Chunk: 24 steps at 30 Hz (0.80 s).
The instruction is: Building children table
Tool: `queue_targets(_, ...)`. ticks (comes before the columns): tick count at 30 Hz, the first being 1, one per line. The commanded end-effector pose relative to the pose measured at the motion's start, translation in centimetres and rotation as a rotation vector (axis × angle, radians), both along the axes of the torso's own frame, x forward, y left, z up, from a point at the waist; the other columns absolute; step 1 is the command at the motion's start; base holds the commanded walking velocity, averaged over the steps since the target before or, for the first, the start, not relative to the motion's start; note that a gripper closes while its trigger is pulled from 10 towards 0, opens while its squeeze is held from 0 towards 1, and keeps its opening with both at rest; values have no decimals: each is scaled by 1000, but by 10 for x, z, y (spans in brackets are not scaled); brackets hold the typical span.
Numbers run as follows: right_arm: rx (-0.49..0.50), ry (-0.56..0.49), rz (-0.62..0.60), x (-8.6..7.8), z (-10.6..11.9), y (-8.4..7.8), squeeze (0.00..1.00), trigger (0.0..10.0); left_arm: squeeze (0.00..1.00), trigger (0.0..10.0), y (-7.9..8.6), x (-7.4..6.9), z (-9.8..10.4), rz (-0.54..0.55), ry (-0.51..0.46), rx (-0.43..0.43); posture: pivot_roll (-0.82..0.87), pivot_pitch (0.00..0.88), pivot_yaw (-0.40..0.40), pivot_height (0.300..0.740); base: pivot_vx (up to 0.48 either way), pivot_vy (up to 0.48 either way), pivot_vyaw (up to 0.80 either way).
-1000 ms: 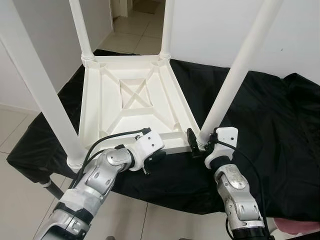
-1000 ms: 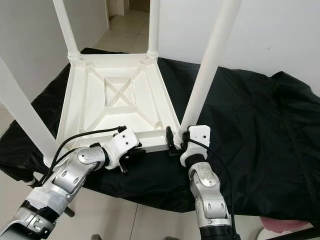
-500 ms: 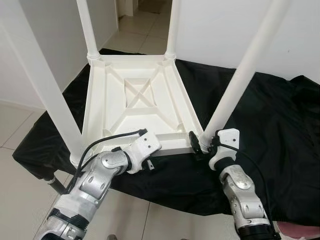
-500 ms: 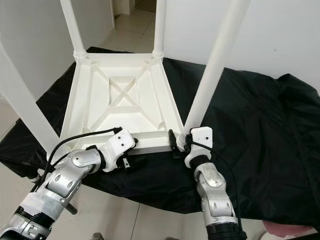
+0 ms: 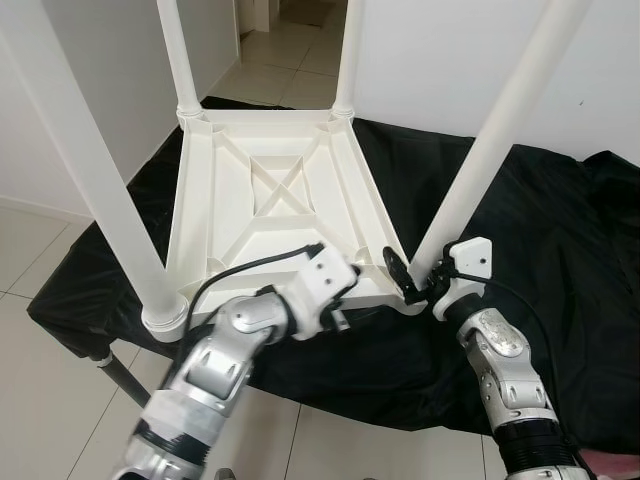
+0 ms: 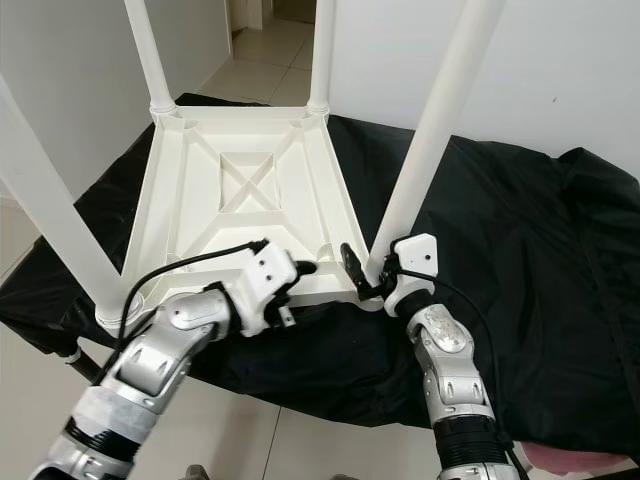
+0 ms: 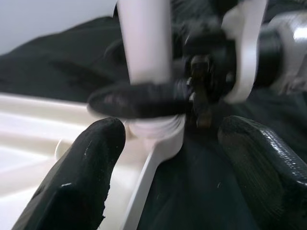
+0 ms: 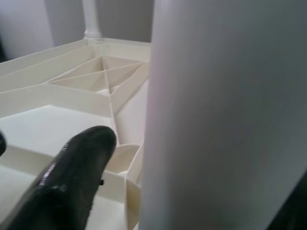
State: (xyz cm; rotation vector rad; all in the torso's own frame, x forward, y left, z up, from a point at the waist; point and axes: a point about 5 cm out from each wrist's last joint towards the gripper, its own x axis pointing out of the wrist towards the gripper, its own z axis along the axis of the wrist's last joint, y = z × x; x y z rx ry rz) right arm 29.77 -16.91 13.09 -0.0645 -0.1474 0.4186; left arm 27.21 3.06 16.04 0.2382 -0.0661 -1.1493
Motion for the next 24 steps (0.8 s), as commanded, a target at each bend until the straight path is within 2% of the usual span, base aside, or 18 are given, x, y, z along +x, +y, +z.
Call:
queue_targets(1, -6, 14, 14, 1, -2, -2, 0, 6627, 0, 10000, 3, 5, 2, 125, -10, -27, -48, 0, -45, 740, 0, 0, 0)
queue_targets(2, -3, 33, 49, 2, -5, -4, 0, 2863, 0, 10000, 0, 4, 3, 123, -25, -25, -46, 0, -44, 740, 0, 0, 0)
queue_targets(3, -3, 33, 49, 2, -5, -4, 0, 2863, 0, 10000, 0, 4, 3, 123, -25, -25, -46, 0, -44, 740, 0, 0, 0)
queue_targets(4, 2, 49, 78, 2, -8, -5, 0, 588, 0, 10000, 0, 5, 4, 124, -25, -30, -46, 0, -44, 740, 0, 0, 0)
queue_targets(5, 2, 49, 78, 2, -8, -5, 0, 588, 0, 10000, 0, 5, 4, 124, -25, -30, -46, 0, -44, 740, 0, 0, 0)
queue_targets(6, 0, 59, 101, 3, -10, -7, 0, 0, 0, 10000, 0, 6, 5, 127, -34, -29, -47, 0, -43, 740, 0, 0, 0)
queue_targets(9, 0, 59, 101, 3, -10, -7, 0, 0, 0, 10000, 0, 6, 5, 127, -34, -29, -47, 0, -43, 740, 0, 0, 0)
queue_targets(11, -11, 76, 103, 6, -12, -13, 0, 0, 0, 10000, 1, 10, 8, 142, -93, -9, -47, 0, -48, 740, 0, 0, 0)
queue_targets(14, -9, 77, 95, 6, -13, -16, 0, 0, 0, 10000, 0, 12, 8, 155, -95, -7, -49, 0, -48, 740, 0, 0, 0)
queue_targets(15, 1, 75, 79, 6, -12, -17, 0, 10000, 0, 10000, -1, 12, 8, 163, -106, -1, -50, 0, -48, 740, 0, 0, 0)
queue_targets(18, 22, 65, 56, 6, -10, -17, 0, 10000, 0, 10000, -1, 14, 7, 179, -102, 1, -51, 0, -49, 740, 0, 0, 0)
queue_targets(22, 50, 79, -77, 6, -10, -20, 0, 10000, 0, 10000, 0, 14, 4, 200, -106, 17, -57, 0, -52, 740, 0, 0, 0)
queue_targets(24, 63, 88, -93, 7, -11, -21, 0, 10000, 0, 10000, 0, 14, 3, 199, -108, 16, -57, 0, -52, 740, 0, 0, 0)
